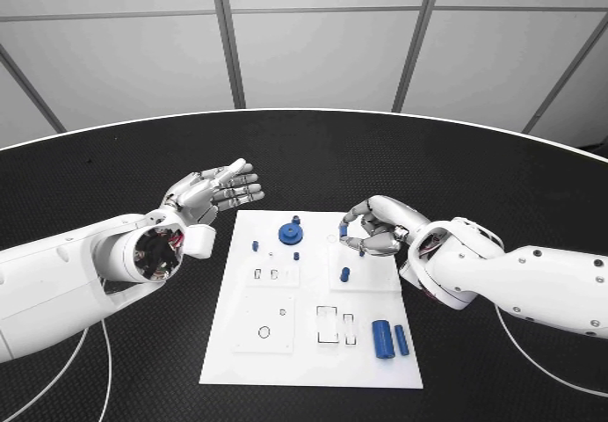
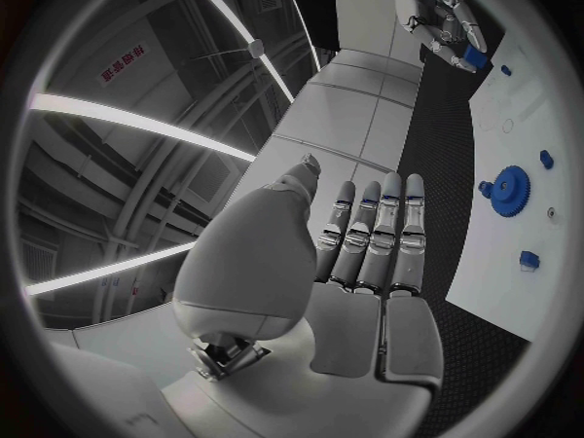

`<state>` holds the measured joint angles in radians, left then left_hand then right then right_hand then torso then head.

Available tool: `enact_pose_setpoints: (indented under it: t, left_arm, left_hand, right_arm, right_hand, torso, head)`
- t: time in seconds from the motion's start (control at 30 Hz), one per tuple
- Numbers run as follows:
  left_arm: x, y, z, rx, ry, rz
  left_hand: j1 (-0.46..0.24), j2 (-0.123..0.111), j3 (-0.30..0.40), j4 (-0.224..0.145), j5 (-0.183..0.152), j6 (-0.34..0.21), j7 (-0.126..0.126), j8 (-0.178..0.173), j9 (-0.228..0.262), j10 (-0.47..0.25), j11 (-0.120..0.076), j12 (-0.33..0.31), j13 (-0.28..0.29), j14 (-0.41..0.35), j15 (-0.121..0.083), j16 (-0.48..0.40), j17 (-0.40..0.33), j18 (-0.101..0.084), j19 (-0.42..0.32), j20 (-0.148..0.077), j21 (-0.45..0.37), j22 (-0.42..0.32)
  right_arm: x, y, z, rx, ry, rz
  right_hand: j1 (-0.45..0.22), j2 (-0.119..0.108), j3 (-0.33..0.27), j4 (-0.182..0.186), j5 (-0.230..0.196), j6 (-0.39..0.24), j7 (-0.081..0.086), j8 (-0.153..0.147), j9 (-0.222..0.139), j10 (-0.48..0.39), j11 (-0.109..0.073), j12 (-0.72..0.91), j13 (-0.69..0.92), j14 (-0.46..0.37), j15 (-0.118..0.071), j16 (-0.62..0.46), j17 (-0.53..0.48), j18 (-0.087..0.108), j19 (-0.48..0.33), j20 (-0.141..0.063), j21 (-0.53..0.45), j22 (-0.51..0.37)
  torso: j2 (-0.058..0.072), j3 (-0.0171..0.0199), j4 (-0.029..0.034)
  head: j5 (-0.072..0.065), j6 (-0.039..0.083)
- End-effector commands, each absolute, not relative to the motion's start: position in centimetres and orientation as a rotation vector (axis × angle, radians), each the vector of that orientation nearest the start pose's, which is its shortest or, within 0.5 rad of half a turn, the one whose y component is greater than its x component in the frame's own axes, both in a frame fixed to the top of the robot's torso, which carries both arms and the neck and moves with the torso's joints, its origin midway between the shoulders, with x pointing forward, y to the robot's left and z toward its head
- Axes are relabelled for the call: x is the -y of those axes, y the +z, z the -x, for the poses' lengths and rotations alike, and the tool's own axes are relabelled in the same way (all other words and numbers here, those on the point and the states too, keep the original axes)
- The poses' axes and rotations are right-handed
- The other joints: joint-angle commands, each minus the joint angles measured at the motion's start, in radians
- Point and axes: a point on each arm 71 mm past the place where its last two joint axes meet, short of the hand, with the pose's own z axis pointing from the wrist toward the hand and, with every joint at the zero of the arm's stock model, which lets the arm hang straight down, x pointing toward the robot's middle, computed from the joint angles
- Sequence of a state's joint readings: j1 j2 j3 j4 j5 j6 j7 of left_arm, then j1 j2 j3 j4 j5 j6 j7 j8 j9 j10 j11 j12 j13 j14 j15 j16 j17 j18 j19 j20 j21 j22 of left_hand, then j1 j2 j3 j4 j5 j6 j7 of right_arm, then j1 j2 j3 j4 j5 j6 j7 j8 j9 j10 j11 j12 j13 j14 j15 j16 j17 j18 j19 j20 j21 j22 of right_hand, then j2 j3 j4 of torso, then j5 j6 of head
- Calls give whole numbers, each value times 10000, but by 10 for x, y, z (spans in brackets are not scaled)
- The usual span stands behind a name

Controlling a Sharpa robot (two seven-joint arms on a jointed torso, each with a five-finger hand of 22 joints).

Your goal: Assemble the parts on the task board

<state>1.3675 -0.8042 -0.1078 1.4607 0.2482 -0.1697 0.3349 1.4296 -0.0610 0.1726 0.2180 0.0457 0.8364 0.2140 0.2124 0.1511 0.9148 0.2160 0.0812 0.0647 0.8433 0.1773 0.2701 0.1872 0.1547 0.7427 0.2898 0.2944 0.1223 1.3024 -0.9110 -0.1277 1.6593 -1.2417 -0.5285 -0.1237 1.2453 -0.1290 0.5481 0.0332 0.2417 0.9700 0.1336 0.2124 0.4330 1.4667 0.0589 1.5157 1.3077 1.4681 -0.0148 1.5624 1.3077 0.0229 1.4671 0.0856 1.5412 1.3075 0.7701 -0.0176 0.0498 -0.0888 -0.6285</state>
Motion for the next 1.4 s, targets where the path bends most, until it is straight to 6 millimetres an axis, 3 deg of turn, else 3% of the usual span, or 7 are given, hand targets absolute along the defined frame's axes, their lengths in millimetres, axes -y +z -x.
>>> enact_pose_setpoints:
  t: [0.03, 0.3, 0.4, 0.63, 0.77, 1.0, 1.4]
  left_arm:
    - [-204, -130, -521, -14039, -17026, 12591]
    - [-204, -131, -524, -14017, -16980, 12611]
    - [-203, -131, -525, -14015, -16968, 12614]
    - [-201, -132, -528, -14032, -16954, 12612]
    - [-201, -132, -528, -14042, -16957, 12611]
    - [-200, -132, -529, -14052, -16957, 12611]
    - [-202, -132, -529, -14047, -16919, 12632]
  left_hand:
    - [-15, 38, -14, -22, 43, -53, 487, -59, -13, 52, -10, -50, -4, -27, 11, -57, 5, 125, -34, -1, -55, -10]
    - [-15, 38, -14, -22, 43, -53, 487, -59, -13, 52, -10, -50, -4, -27, 11, -57, 5, 125, -34, -1, -55, -10]
    - [-15, 38, -14, -22, 43, -53, 487, -59, -13, 52, -10, -50, -4, -27, 11, -57, 5, 125, -34, -1, -55, -10]
    - [-19, 40, -16, -19, 43, -50, 485, -60, -13, 58, -11, -52, -3, -26, 11, -62, 5, 124, -31, -1, -56, -14]
    - [-19, 40, -16, -19, 43, -50, 485, -60, -13, 58, -11, -52, -3, -26, 11, -62, 5, 124, -31, -1, -56, -14]
    - [-21, 42, -16, -16, 43, -47, 484, -61, -13, 63, -12, -54, -2, -26, 11, -67, 6, 123, -29, 0, -57, -17]
    - [-24, 45, -17, -13, 43, -45, 483, -62, -13, 65, -13, -57, -2, -26, 11, -71, 7, 122, -28, 0, -58, -20]
  right_arm:
    - [169, -150, -470, -15495, 7954, -385]
    - [119, -154, -475, -15802, 8238, 190]
    - [107, -158, -476, -15842, 8206, 505]
    - [85, -171, -475, -16164, 8069, 1073]
    - [80, -178, -474, -16410, 8009, 1193]
    - [75, -191, -469, -16723, 7883, 1528]
    - [76, -199, -467, -17002, 7619, 1809]
  right_hand:
    - [7, 74, 76, 3, -16, 53, -7, 39, 13, 592, -90, 22, 2119, 1008, -77, 54, 2543, -130, 870, -43, 18, 2276]
    - [-11, 96, 104, -2, 56, 13, 4, 39, 18, 566, -85, -7, 2092, 1007, -72, 53, 2540, -119, 851, -45, -13, 2236]
    - [-10, 101, 120, -15, 95, -8, 9, 40, 22, 555, -81, -18, 2082, 1007, -70, 52, 2537, -117, 847, -45, -21, 2227]
    - [-10, 109, 136, -26, 132, -24, 13, 43, 26, 548, -77, -25, 2076, 1009, -67, 56, 2548, -117, 847, -44, -21, 2227]
    - [-13, 113, 139, -25, 139, -23, 14, 46, 28, 548, -76, -25, 2076, 1009, -66, 55, 2546, -115, 844, -44, -25, 2222]
    - [-24, 118, 143, -23, 161, -28, 18, 51, 32, 553, -73, -18, 2083, 1011, -64, 59, 2559, -114, 841, -43, -30, 2216]
    - [-60, 108, 134, -14, 188, -35, 25, 59, 39, 552, -67, -18, 2083, 1011, -60, 59, 2557, -114, 842, -41, -30, 2217]
  torso:
    - [-104, -73, 31]
    - [-133, -126, 55]
    - [-126, -118, 55]
    - [-100, -58, 34]
    - [-99, -63, 31]
    - [-90, -46, 25]
    - [-78, -42, 21]
  head:
    - [214, -121]
    - [611, -262]
    - [791, -315]
    - [1139, -382]
    - [1274, -457]
    - [1361, -526]
    - [1317, -603]
